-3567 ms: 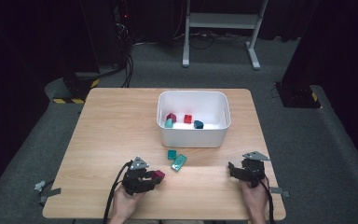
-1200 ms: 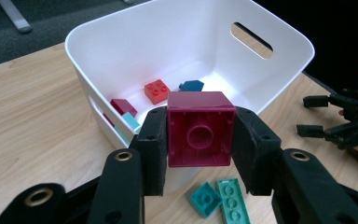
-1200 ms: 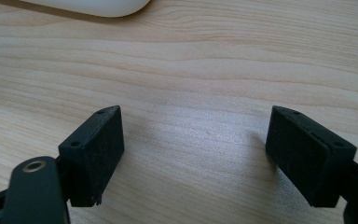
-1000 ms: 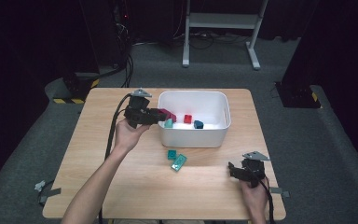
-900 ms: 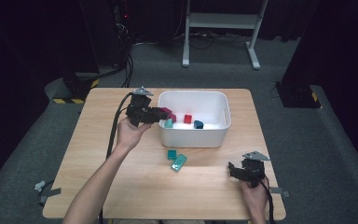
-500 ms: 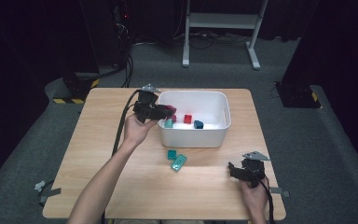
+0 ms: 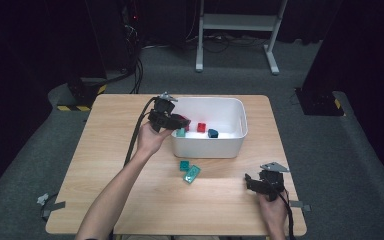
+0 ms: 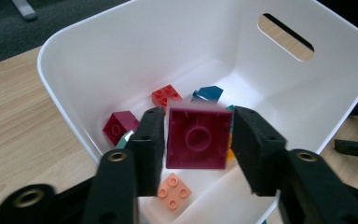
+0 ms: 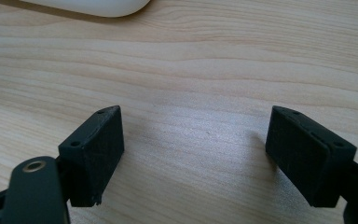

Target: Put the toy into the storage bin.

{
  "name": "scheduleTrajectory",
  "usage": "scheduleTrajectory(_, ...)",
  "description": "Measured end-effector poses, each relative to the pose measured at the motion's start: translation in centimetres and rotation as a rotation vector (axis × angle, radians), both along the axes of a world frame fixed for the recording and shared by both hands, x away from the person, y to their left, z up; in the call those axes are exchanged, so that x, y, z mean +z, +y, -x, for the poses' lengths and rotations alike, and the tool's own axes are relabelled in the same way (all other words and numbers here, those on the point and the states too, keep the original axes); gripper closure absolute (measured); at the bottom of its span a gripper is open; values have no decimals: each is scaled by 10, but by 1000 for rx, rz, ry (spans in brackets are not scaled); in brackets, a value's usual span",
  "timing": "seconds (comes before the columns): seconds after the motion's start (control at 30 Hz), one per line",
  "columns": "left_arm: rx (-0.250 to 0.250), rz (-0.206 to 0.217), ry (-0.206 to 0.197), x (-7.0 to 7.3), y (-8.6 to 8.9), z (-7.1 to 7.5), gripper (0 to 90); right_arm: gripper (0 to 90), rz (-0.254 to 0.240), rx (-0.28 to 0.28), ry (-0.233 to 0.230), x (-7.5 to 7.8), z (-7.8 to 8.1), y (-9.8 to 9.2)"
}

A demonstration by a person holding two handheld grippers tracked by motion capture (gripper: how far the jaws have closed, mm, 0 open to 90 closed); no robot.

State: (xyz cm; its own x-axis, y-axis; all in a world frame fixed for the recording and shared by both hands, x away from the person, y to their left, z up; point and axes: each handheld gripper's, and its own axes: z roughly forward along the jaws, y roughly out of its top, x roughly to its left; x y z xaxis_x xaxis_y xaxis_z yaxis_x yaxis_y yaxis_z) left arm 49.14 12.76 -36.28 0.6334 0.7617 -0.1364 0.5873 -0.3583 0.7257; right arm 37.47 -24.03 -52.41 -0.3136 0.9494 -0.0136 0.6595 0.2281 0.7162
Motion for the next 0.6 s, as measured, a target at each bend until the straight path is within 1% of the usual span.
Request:
scheduleTrajectory(0.03, 2, -1, -1, 0, 0, 0, 487, 192, 0, 0, 0, 0, 0, 0)
scheduleTrajectory(0.1, 7, -9, -9, 1, 1, 1, 454, 192, 0, 0, 0, 0, 0, 0)
scheduleTrajectory(0.13, 9, -7, -11, 2, 2, 3, 447, 192, 0, 0, 0, 0, 0, 0)
scheduleTrajectory(0.23, 13, 0, -36, 6, 4, 8, 436, 192, 0, 0, 0, 0, 0, 0)
scheduleTrajectory(0.4, 3, 4, -70, 12, 11, 22, 420, 192, 0, 0, 0, 0, 0, 0)
scheduleTrajectory(0.5, 4, 1, -84, 14, 15, 31, 410, 192, 0, 0, 0, 0, 0, 0)
scheduleTrajectory(0.6, 10, 15, -84, 16, 20, 40, 402, 192, 0, 0, 0, 0, 0, 0)
